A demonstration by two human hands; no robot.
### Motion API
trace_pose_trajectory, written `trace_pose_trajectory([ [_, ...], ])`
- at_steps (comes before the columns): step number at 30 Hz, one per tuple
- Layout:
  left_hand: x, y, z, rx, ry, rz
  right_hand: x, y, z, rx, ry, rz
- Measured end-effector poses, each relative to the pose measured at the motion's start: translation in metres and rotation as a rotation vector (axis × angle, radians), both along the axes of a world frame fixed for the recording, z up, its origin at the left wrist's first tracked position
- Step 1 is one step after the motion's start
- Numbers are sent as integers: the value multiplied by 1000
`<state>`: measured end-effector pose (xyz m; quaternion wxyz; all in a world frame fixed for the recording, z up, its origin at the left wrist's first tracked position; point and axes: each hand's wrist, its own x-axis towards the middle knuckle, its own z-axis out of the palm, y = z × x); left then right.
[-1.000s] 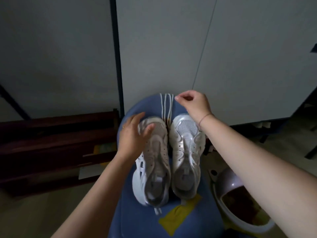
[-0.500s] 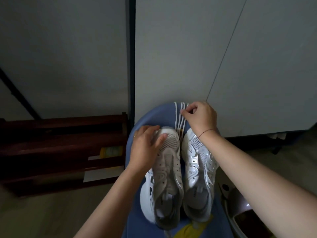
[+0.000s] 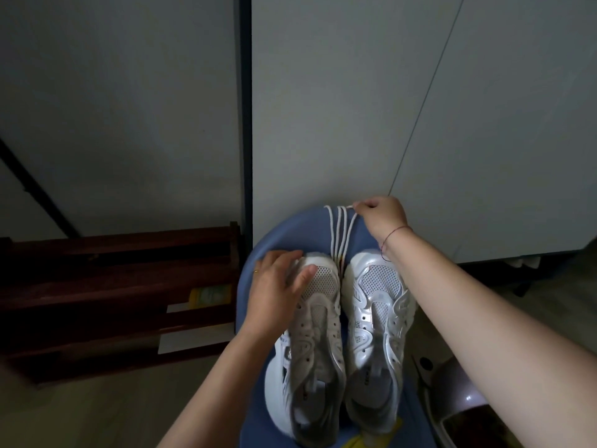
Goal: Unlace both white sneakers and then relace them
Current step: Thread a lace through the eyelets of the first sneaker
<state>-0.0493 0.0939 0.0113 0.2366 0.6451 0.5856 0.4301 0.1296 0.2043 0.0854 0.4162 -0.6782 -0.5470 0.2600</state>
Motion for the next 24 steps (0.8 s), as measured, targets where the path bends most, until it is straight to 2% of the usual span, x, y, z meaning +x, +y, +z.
trace_pose_trajectory([
  [3,0,0,1,6,-13,-4,1,8,15,12,184,-49],
  [6,-2,-1,5,10,-108,-3,4,18,51,12,516,-77],
  [8,-1,-3,15,8,-246,3,8,16,83,28,739,18],
  [10,1,-4,31,35,-363,13,13,3,113,70,878,169],
  [13,9,4,67,114,-457,-26,21,-23,144,136,925,407],
  [17,37,34,129,90,-494,-240,28,-60,170,199,868,596],
  [21,74,44,175,-13,-416,-562,37,-89,194,252,879,708],
  [24,82,42,185,-22,-436,-641,49,-105,214,326,932,670],
])
